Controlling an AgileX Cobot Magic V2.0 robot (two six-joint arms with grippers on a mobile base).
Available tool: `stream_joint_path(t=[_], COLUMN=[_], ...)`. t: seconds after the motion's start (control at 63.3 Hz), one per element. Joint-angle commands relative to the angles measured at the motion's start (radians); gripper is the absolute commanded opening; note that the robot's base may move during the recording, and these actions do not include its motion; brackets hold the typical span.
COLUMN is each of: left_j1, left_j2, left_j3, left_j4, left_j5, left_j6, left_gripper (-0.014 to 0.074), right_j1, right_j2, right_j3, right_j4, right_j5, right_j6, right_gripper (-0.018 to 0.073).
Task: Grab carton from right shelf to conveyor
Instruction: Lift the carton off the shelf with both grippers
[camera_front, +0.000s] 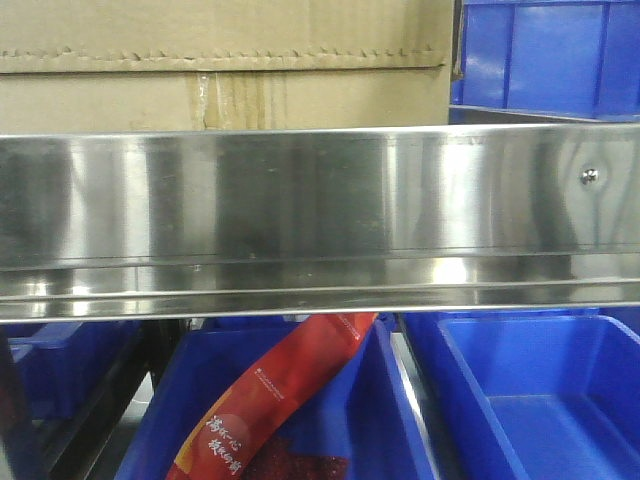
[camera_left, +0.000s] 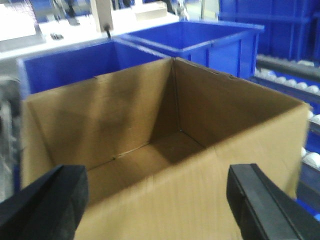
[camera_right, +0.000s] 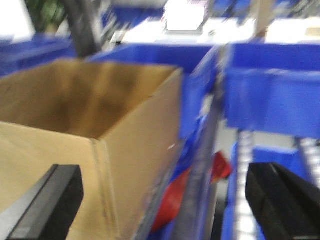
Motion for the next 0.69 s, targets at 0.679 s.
stream_joint_path(t=[0.679], left_j1=[0.210], left_j2=[0.670], left_j3=[-0.875], left_j4=[0.194], left_j5=[0.571], left_j6=[-0.277], left_gripper=[0.0474], right_j1=[0.027], right_j2=[0.777], right_j3=[-0.947], right_j4=[-0.062], right_j5=[0.552], right_j6=[0.135], right_gripper=[0.0559])
